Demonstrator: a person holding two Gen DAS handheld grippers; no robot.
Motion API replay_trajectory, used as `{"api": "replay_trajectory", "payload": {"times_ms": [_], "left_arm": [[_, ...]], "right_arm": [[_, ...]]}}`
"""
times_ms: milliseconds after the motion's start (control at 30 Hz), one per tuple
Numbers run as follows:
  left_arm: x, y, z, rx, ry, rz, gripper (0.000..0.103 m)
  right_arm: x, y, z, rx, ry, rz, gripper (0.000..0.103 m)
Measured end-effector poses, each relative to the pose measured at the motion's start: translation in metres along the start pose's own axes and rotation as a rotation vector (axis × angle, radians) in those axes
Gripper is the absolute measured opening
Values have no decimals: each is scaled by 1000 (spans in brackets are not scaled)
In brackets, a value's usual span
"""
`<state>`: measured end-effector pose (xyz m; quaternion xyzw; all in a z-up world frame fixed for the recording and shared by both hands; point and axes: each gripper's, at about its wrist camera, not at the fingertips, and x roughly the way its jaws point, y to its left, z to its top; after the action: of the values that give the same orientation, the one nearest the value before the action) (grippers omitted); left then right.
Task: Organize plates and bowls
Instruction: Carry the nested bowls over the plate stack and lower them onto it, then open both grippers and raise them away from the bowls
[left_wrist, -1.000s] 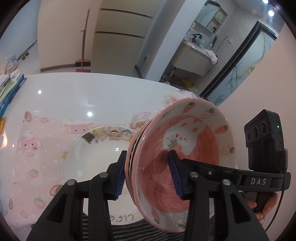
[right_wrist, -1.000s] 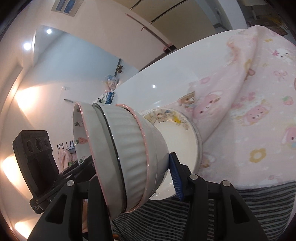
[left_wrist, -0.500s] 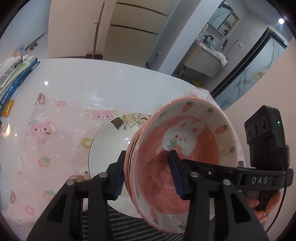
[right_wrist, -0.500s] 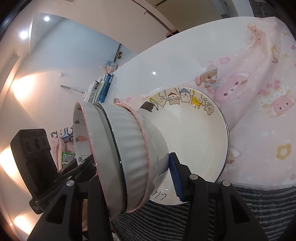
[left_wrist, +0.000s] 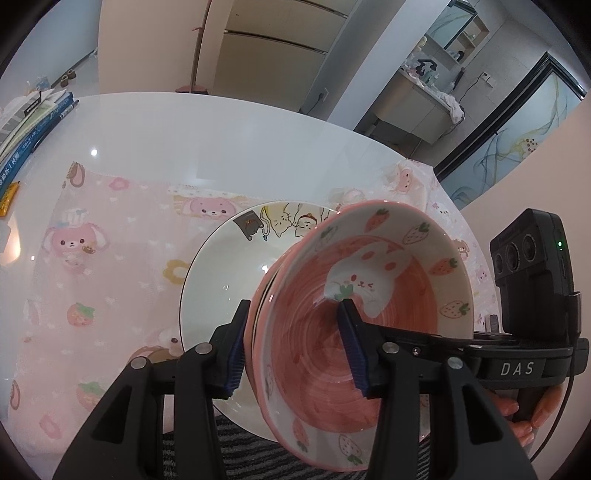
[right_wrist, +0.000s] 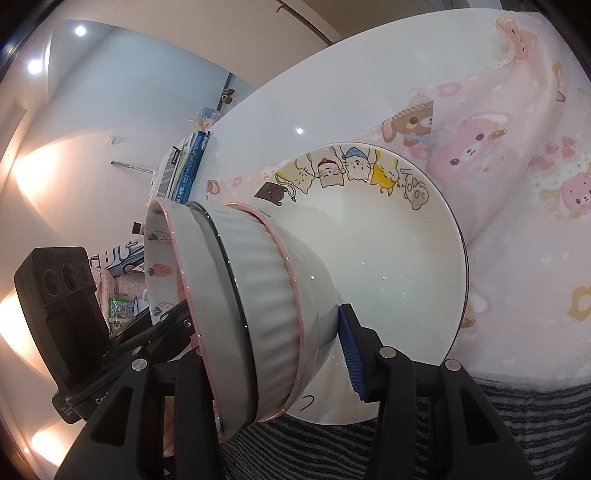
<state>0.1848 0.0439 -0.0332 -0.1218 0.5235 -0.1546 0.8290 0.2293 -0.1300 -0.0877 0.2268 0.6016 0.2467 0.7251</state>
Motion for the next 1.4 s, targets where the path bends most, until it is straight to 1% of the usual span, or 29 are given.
{"api": "replay_trajectory", "payload": {"times_ms": [233, 367, 567, 633, 733, 767, 833, 900, 1000, 1067, 1100, 1167, 1200, 1267, 1300, 1333, 1367, 1400], "left_arm": [[13, 4, 0, -9, 27, -4, 45], [16, 1, -2, 19, 18, 20, 44], [17, 5, -3, 19, 1, 2, 44], [16, 7, -4, 22, -23, 9, 46], [12, 9, -5, 23, -41, 25, 46], [8, 9, -5, 27, -58, 35, 47], [0, 9, -4, 36, -98, 57, 57], [-10, 9, -4, 49, -142, 63, 61], [-24, 1, -8, 113, -179, 72, 61], [-34, -8, -14, 175, -230, 116, 61], [-37, -11, -16, 185, -250, 127, 61], [-46, -13, -22, 186, -285, 111, 61], [-50, -14, -24, 187, -307, 113, 61], [-62, -20, -33, 215, -388, 146, 63], [-68, -23, -38, 235, -435, 162, 66], [-74, -25, -43, 248, -468, 166, 70], [-80, -27, -47, 259, -484, 156, 72], [-83, -29, -49, 264, -474, 141, 73]], "right_arm": [[7, -5, 0, 5, 12, -30, 50], [9, -7, 1, 9, 16, -21, 50], [10, -5, -1, -3, 5, -32, 51], [8, -2, -3, -14, -12, -56, 51], [-4, 9, -5, -85, -88, -135, 52], [-8, 11, -6, -96, -107, -144, 55], [-16, 14, -8, -108, -136, -146, 57], [-23, 15, -10, -116, -151, -152, 57], [-30, 15, -14, -150, -161, -183, 58], [-32, 17, -17, -181, -152, -212, 58], [-35, 18, -20, -190, -164, -212, 58], [-46, 22, -29, -227, -212, -217, 58], [-52, 27, -35, -260, -247, -232, 58], [-65, 37, -48, -321, -322, -264, 58], [-73, 44, -57, -363, -372, -283, 58], [-79, 48, -62, -386, -398, -291, 60], [-85, 53, -68, -413, -431, -295, 64], [-90, 57, -73, -430, -459, -294, 65]]}}
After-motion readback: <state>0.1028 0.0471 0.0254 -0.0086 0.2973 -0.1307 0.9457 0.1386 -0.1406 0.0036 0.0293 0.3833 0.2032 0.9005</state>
